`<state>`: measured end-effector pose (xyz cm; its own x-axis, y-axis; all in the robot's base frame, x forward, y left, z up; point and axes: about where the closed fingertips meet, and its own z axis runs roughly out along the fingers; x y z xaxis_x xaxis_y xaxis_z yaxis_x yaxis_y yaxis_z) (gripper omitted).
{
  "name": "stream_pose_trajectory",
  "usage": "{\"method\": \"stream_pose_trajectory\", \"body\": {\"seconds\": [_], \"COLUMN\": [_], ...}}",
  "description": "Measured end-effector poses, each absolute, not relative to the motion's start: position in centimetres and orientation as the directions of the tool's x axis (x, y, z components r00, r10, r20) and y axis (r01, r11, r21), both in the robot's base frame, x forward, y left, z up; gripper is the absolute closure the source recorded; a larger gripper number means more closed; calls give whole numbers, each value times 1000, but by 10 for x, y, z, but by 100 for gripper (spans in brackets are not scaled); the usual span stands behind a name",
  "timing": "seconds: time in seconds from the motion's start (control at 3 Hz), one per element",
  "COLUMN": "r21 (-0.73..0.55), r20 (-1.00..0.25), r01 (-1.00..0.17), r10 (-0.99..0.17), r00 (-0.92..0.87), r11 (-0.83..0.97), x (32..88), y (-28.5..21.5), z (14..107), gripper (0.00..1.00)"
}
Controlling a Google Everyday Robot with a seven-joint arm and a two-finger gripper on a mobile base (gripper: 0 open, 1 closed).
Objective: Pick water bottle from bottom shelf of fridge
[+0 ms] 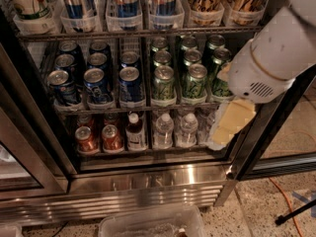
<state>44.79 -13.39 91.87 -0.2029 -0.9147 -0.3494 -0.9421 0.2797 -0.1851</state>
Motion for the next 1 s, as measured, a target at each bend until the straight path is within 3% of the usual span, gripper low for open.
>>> {"method": "stream_pose_trajectory", "body": {"seconds": [1.0], "r21": [-71], "r20": [-666], "r01": [-907], "r10": [-696], "r00": [-267], "r11": [416], "x": [412], "y": [-59], "z": [819], "gripper": [0]}}
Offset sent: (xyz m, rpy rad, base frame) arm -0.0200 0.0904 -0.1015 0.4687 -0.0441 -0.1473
